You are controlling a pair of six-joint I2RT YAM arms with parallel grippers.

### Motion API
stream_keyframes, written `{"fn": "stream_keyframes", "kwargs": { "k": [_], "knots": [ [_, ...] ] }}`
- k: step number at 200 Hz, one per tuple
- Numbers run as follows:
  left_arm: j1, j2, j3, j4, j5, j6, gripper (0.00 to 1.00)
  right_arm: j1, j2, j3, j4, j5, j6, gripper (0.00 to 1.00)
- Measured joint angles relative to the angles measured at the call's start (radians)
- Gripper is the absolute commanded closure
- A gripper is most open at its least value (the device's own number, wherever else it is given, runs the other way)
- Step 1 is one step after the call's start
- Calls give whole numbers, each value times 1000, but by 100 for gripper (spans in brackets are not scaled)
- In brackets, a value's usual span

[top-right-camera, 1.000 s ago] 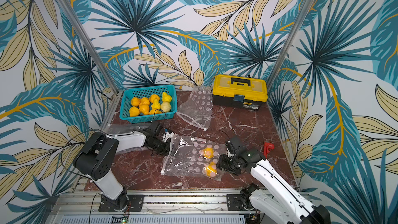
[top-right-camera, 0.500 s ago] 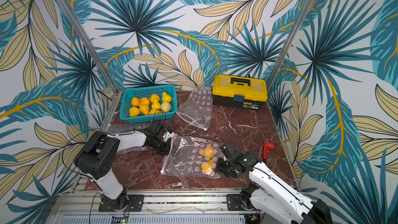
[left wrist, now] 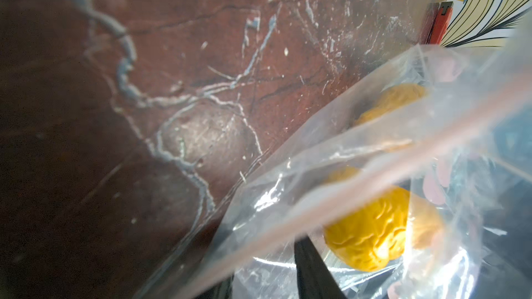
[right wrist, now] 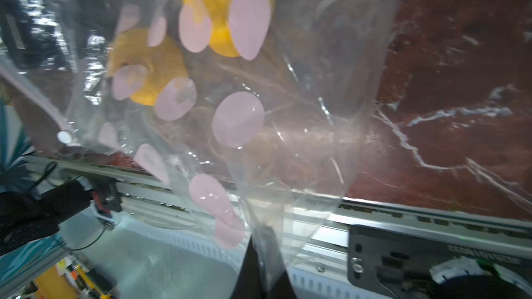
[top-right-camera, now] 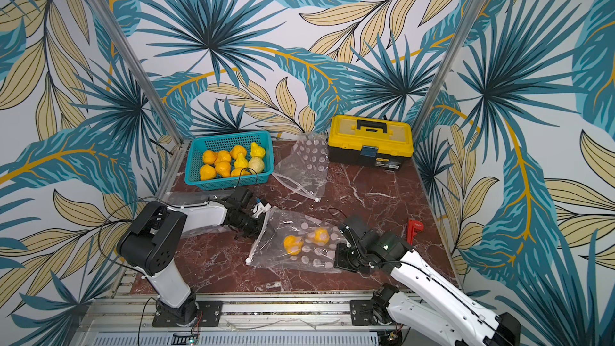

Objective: Open the zip-top bag and take out the pear
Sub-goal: Adjust the zipper food storage bag at the center of the board.

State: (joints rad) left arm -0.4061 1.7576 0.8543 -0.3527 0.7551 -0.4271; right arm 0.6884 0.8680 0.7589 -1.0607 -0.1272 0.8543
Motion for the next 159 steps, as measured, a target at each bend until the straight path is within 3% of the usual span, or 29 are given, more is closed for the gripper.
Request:
{"fn": "stream_keyframes", "kwargs": {
  "k": [15,44,93,159],
  "knots": [
    [0,-6,0,-3,-11,0,62,0,36,17,-43,50,2,76],
    [-1,-33,0,-29,-48,-5,56,0,117,137,-115,137,-10,67],
    [-13,-86,-1,-80,-104,-22,50,0,217,333,-126,201,-57,66],
    [-74,-170,0,-94,-98,-61,45,11,476,241,168,48,-99,73]
  ]
}}
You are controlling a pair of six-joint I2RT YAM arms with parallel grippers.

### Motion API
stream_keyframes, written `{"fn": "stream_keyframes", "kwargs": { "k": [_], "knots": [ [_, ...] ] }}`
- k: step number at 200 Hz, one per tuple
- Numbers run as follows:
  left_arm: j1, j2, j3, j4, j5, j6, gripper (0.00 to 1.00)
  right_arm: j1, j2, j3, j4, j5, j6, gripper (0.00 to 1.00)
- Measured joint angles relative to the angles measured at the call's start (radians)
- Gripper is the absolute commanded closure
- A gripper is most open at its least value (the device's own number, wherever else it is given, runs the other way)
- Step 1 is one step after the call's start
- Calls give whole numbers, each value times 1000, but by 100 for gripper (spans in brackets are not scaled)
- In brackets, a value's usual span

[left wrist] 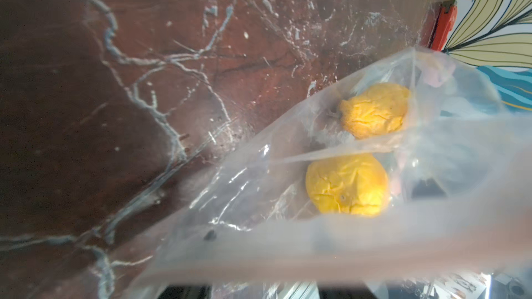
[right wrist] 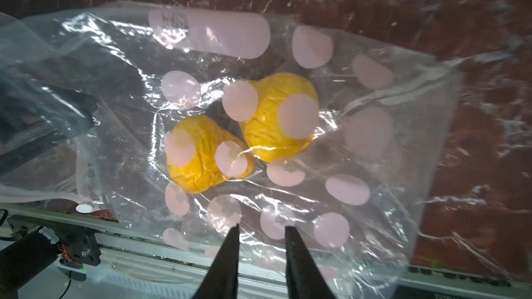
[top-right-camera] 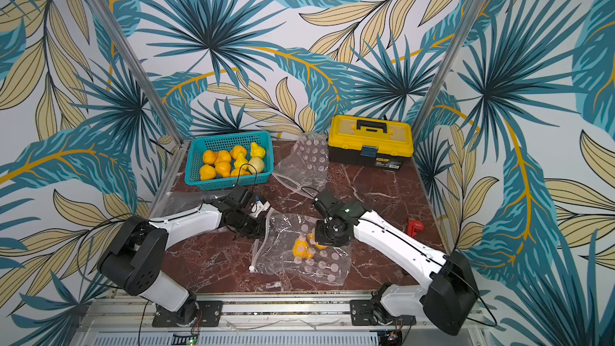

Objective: Open the zip-top bag and take out the pear
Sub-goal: Pick up the pear from the zipper food storage bag.

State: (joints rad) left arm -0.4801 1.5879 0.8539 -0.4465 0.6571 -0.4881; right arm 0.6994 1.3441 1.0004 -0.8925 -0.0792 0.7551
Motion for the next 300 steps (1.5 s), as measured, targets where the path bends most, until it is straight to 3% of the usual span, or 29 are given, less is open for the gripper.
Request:
{"fn": "stream_keyframes", "kwargs": {
  "k": [35,91,174,245,300],
  "knots": [
    [-49,0,0,-3,7,-18,40,11,123,-96,193,-111,8,77],
    [-133,16,42,-11,-7,-56,24,13,252,-134,406,-173,21,84],
    [-207,77,103,-14,-199,-156,18,13,311,-131,557,-177,21,88],
    [-219,138,139,-13,-287,-190,38,13,311,-132,570,-171,7,90],
    [-200,75,133,-42,-328,-174,39,-25,305,-145,571,-150,-9,92]
  ]
}}
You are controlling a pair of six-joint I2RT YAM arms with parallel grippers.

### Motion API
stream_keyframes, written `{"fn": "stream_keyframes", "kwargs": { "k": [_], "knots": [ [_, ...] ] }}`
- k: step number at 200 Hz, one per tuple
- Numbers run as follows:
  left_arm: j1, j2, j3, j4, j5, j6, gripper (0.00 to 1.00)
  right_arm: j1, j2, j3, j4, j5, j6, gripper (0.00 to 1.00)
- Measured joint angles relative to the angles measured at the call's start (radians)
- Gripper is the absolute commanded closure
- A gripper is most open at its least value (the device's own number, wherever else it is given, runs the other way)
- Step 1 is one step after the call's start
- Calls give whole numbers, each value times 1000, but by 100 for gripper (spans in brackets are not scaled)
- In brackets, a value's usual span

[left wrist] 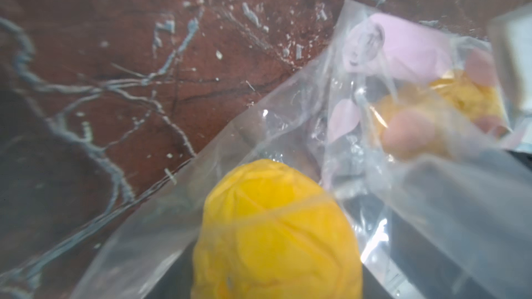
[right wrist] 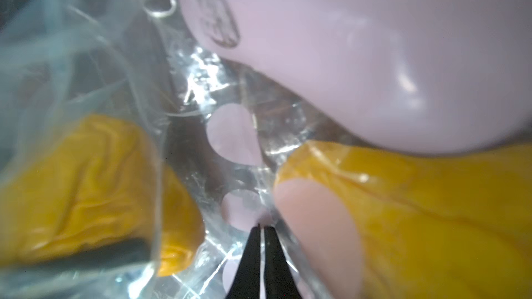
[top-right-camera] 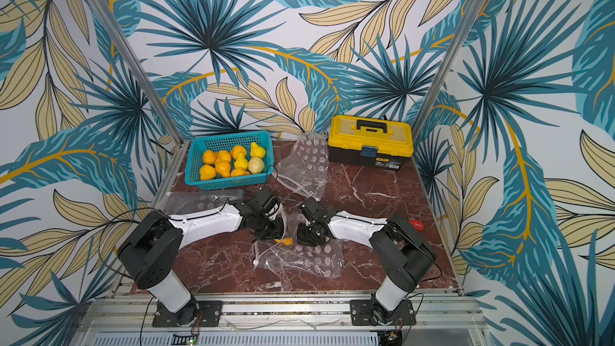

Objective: Open the zip-top bag and take out the pear
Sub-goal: Pick up the pear from the zipper food storage bag, then place the pear in the basket.

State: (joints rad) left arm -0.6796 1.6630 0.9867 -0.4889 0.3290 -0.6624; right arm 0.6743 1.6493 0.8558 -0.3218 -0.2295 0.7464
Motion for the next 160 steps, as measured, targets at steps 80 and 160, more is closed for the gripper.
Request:
{"fn": "stream_keyframes", "kwargs": {
  "k": [80,160],
  "knots": [
    [224,-159,56,-147,-8,133,38,-72,-19,-35,12,4,-35,92],
    [437,-26,449,-237,-37,306,38,-72,-22,-41,14,4,-36,92]
  ]
}}
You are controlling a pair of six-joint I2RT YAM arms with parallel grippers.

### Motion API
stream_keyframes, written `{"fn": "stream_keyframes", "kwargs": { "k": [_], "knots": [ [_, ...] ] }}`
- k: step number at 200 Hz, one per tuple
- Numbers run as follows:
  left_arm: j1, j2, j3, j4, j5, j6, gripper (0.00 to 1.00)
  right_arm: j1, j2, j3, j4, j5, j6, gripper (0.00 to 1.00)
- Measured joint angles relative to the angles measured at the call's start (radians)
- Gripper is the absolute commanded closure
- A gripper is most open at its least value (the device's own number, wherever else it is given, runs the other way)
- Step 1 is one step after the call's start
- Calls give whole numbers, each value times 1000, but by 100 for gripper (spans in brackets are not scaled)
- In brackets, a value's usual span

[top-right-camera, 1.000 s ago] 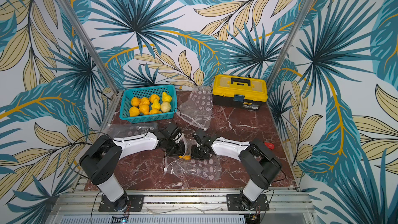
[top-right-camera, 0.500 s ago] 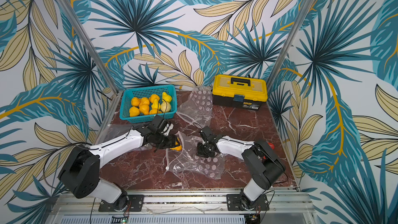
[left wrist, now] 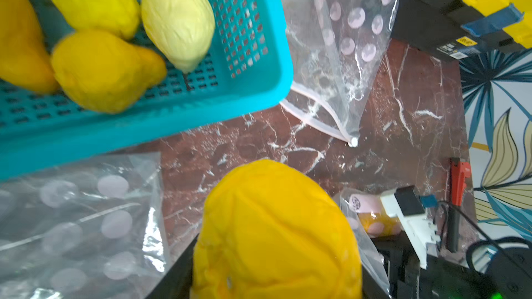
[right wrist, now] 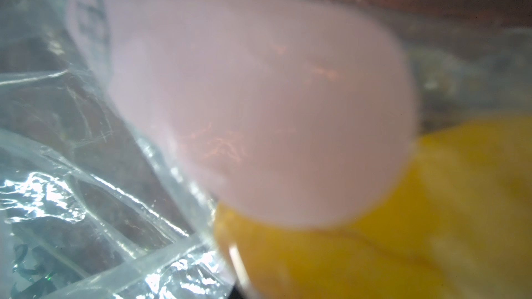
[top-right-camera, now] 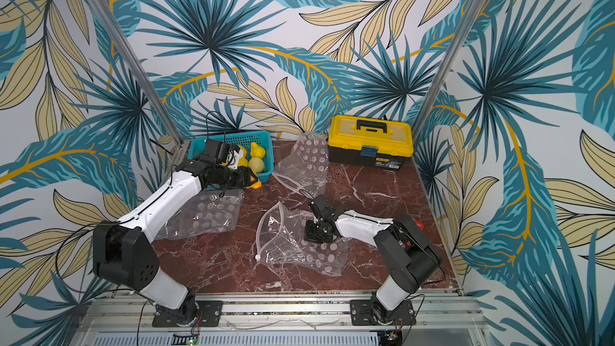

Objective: Open the zip-top bag and take out the pear
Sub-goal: Place the pear in the basket.

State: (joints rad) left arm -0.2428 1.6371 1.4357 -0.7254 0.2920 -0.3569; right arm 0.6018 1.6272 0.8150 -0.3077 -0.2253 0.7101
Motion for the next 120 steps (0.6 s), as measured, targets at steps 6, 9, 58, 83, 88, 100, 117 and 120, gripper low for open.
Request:
{"fn": "stream_keyframes", "kwargs": {
  "k": [6,9,58,83,88,100,117,120],
  "knots": [
    [7,26,35,0,-9,11,38,0,-1,-1,0,0,0,92],
    [10,39,50,0,-15,18,38,0,-2,-1,0,0,0,92],
    [29,283,286,-5,-72,61,38,0,-7,-11,2,-2,3,92],
    [29,402,368,-7,-69,62,38,0,-11,-17,6,-5,5,92],
    [29,424,382,-7,-68,62,38,0,-11,-18,8,-5,5,92],
    [29,471,413,-7,-66,61,38,-1,-11,-18,9,-6,5,92],
    [29,526,436,-7,-70,62,38,-2,-11,-19,11,-8,8,92],
    [29,533,440,-7,-71,62,38,-2,-11,-19,11,-8,8,92]
  ]
}}
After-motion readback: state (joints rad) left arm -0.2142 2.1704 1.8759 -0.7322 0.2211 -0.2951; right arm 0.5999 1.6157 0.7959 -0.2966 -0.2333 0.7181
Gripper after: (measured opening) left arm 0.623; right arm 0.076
